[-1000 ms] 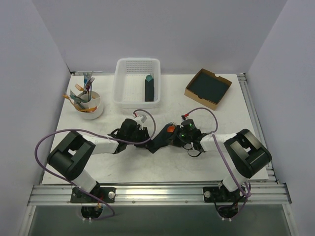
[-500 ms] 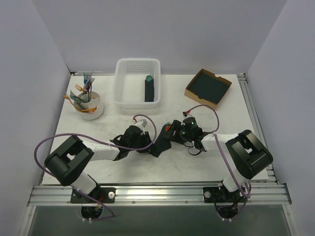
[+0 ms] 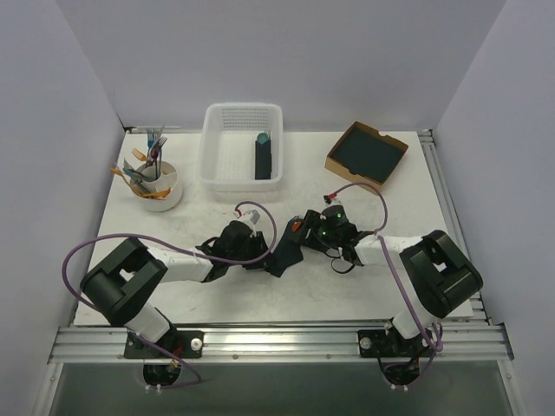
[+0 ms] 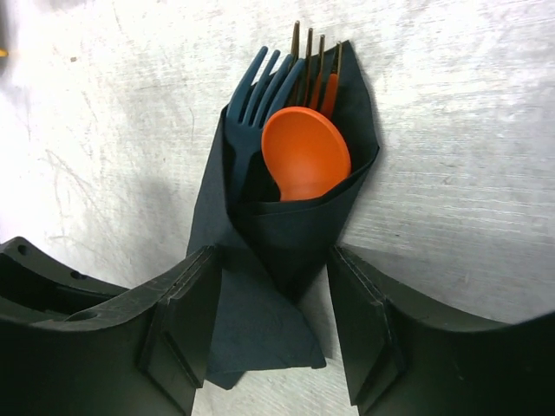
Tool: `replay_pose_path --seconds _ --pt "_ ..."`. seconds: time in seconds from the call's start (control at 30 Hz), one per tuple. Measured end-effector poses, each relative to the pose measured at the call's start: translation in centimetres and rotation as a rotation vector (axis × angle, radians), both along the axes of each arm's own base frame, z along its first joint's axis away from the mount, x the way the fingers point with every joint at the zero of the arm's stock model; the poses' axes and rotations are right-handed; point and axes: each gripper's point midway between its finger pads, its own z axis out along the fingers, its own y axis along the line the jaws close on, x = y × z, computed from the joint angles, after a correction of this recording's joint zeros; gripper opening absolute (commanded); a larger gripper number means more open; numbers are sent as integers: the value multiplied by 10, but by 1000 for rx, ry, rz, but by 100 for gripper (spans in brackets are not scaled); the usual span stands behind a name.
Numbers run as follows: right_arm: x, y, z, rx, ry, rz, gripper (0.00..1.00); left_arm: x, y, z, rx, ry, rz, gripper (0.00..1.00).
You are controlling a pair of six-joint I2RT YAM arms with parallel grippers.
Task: Place the utensils on the paper napkin and roll it up
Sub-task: Roll the napkin at the center of the board.
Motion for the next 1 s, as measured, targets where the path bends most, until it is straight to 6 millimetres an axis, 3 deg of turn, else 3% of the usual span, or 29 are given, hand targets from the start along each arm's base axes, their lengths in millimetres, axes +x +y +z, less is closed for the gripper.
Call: replay_pose_path --seconds 0.33,0.53,1.0 --pt "0 -7 -5 -42 6 -26 41 0 -5 0 -19 17 1 31" --pt "4 0 -6 -47 2 -18 39 0 -9 -1 -39 29 0 31" --pt "5 -4 -13 -99 13 -45 10 1 -11 -1 -50 30 -6 36"
